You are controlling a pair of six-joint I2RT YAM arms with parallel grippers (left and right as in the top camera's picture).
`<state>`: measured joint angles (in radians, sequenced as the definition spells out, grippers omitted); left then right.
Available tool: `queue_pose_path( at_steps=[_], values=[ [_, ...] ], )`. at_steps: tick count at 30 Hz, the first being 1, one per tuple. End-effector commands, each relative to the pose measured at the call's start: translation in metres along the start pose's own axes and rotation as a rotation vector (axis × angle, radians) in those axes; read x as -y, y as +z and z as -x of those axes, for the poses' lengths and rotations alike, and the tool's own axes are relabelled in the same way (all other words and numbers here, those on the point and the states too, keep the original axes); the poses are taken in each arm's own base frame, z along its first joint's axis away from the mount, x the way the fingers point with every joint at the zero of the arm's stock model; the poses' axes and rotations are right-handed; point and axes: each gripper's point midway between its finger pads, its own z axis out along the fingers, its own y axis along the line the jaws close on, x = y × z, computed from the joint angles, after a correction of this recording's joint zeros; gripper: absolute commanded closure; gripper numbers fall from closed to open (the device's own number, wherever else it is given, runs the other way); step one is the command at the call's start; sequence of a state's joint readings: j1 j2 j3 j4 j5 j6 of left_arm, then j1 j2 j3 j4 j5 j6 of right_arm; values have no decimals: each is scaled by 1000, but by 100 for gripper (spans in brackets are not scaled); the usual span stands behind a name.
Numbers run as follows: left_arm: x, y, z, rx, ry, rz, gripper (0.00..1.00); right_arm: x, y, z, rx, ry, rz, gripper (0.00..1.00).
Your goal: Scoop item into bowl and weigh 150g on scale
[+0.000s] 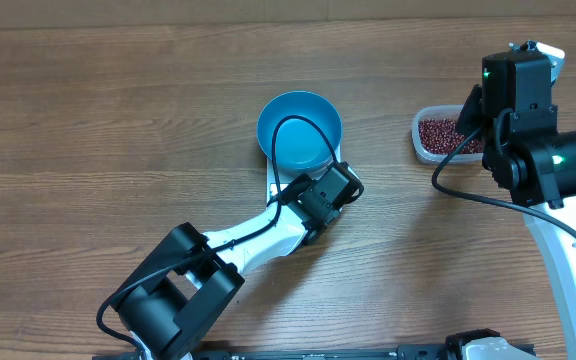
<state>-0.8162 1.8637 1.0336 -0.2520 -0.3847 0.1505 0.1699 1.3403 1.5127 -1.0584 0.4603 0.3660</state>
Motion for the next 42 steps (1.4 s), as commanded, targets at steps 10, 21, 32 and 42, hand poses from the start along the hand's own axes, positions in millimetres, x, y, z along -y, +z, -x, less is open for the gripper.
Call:
queue_pose_path(
  at_steps=[10, 21, 32, 42],
  values=[
    [18, 8, -10, -24, 77, -92, 96, 1, -4, 10, 30, 19, 1, 96],
    [8, 4, -8, -29, 65, -40, 96, 1, -4, 10, 30, 19, 0, 96],
    [6, -54, 16, 67, 79, -54, 96, 1, -4, 10, 29, 19, 0, 96],
    [-14, -116, 33, 186, -72, -57, 62, 1, -4, 10, 29, 18, 0, 96]
  ],
)
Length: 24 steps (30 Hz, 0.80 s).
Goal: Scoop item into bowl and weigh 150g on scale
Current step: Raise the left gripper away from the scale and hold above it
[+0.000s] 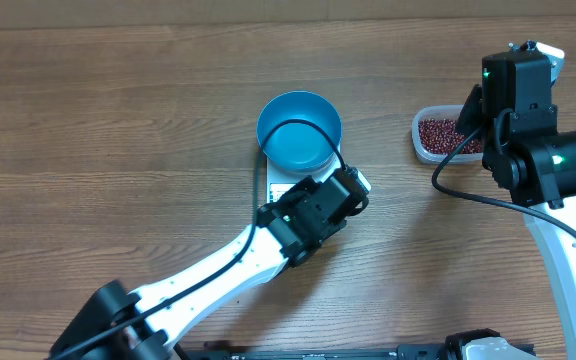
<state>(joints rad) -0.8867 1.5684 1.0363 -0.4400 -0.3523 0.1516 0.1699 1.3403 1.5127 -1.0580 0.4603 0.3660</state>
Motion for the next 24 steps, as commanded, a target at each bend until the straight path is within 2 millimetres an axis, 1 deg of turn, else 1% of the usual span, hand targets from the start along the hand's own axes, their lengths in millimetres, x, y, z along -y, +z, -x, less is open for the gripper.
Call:
queue_pose_path(
  at_steps=[1, 2, 3, 6, 7, 11, 15, 16, 18, 24],
  values=[
    [-10, -26, 12, 66, -107, 0, 36, 1, -4, 10, 29, 19, 0, 96],
    [-12, -31, 14, 78, -120, 1, 10, 1, -4, 10, 29, 19, 0, 96],
    [-14, -37, 16, 92, -138, 2, 0, 1, -4, 10, 29, 19, 0, 96],
    [-21, -53, 22, 131, -182, 4, 0, 1, -4, 10, 29, 19, 0, 96],
    [-26, -63, 24, 156, -225, 5, 1, 1, -4, 10, 29, 19, 0, 96],
    [-41, -77, 22, 179, -333, 7, 1, 1, -4, 10, 29, 19, 0, 96],
    [-52, -90, 21, 205, -397, -49, 0, 1, -4, 11, 32, 20, 1, 96],
    [-58, -94, 18, 212, -423, -81, 1, 0, -4, 11, 34, 21, 2, 96],
    [-65, -97, 13, 209, -453, -110, 0, 0, -4, 11, 34, 21, 2, 96],
    [-86, -98, -11, 158, -526, -151, 0, 0, -4, 12, 37, 23, 3, 96]
  ],
)
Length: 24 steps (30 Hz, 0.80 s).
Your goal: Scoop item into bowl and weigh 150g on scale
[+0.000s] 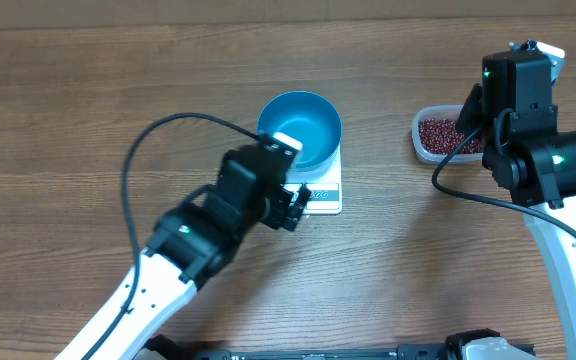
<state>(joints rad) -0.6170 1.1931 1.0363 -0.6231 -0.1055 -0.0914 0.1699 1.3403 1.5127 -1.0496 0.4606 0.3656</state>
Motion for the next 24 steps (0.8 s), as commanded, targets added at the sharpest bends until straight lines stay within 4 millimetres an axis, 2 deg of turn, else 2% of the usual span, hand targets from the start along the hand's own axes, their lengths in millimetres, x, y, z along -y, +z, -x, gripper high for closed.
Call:
queue_pose_path(
  at_steps=[1, 8, 13, 24],
  values=[
    [0, -7, -1, -6, -35, -87, 1, 1, -4, 11, 31, 20, 1, 96],
    [1, -7, -3, -7, 111, -105, 1, 0, -4, 13, 39, 24, 5, 96],
    [-5, -6, -3, -9, 111, -72, 1, -1, -4, 13, 39, 24, 5, 96],
    [-5, -6, -3, -10, 111, -72, 0, -3, 4, 10, 21, 15, -3, 96]
  ],
)
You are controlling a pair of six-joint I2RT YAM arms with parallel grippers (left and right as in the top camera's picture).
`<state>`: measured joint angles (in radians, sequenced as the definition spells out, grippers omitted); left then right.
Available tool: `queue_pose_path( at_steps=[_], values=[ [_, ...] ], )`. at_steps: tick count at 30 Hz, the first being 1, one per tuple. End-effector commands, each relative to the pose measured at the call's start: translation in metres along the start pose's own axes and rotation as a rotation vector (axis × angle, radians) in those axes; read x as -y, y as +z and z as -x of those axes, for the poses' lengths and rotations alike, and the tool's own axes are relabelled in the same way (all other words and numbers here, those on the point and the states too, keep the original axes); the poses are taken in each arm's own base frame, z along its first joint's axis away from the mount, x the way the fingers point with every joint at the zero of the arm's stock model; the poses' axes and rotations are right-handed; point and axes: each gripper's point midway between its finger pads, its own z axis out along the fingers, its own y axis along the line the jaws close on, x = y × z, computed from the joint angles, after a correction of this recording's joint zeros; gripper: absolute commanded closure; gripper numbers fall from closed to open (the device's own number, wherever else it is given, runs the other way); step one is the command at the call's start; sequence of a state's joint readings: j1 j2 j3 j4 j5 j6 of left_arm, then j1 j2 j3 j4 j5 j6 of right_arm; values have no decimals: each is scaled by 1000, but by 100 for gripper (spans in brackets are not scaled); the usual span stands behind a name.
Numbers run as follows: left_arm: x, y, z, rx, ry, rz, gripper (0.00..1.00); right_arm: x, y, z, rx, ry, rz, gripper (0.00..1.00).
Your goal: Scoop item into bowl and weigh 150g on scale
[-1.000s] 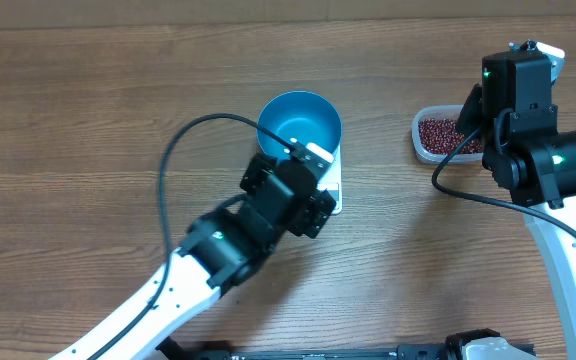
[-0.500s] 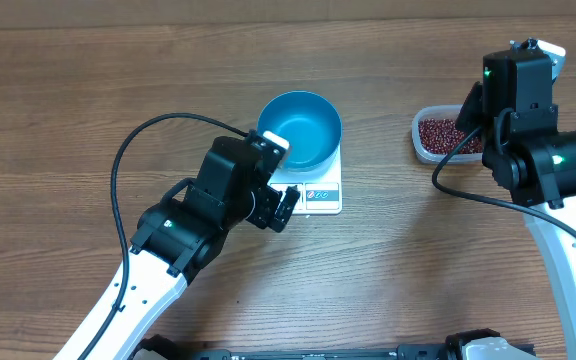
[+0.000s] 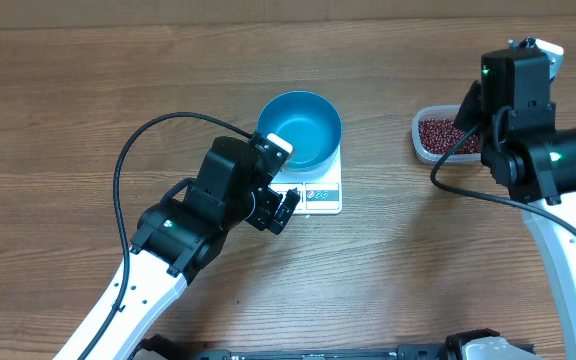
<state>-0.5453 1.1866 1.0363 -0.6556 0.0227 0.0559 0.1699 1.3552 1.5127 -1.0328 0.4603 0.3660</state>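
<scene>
A blue bowl [image 3: 299,128], with nothing showing inside, stands on the white scale [image 3: 320,196] in the middle of the table. My left gripper [image 3: 284,206] hovers at the scale's front left corner, its dark fingers pointing right; their gap is too small to read. A clear tub of red beans [image 3: 436,134] sits at the right. My right arm [image 3: 516,95] hangs over the tub's right side and covers the right gripper [image 3: 465,118]; only a dark part at the tub's edge shows. No scoop is visible.
The left arm's black cable [image 3: 158,130] loops over the table to the left of the bowl. The right arm's base fills the right edge. Wooden tabletop [image 3: 118,70] lies around the bowl and scale.
My left wrist has drawn back a little to the left and toward the front, with the fingers still at the scale's front left corner. Bowl, scale and tub are unmoved. The right arm barely shifted.
At first my left arm reached up from the front, its gripper over the scale just below the bowl, hiding most of the scale. It stayed there, then stood to the left with the scale's panel uncovered, and now slightly farther back. The right arm stayed over the bean tub throughout.
</scene>
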Motion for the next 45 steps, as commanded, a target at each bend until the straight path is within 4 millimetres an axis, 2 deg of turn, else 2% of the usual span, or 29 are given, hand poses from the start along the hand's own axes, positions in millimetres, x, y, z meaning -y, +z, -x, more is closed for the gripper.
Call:
queue_pose_path(
  at_steps=[1, 18, 23, 28, 32, 39, 45],
  values=[
    [-1, -5, 3, 18, 14, 6, 0, -1, 1, 8, 17, 12, -6, 96],
    [0, -7, 5, 26, 7, -1, 1, -8, 19, 5, -5, -9, -18, 96],
    [-1, -7, 5, 25, 8, 3, 0, 1, 26, 8, -11, -32, -42, 96],
    [-1, -7, 5, 25, 8, 3, 0, 17, 42, 6, -47, -152, -89, 96],
    [-1, -6, 4, 23, 8, 3, 0, 22, 49, 4, -70, -241, -99, 96],
    [-1, -5, 3, 18, 7, 2, 0, 10, 59, 1, -97, -414, -1, 96],
    [-1, -5, 3, 18, 7, 2, 0, 9, 80, -10, -156, -463, 20, 96]
  ],
)
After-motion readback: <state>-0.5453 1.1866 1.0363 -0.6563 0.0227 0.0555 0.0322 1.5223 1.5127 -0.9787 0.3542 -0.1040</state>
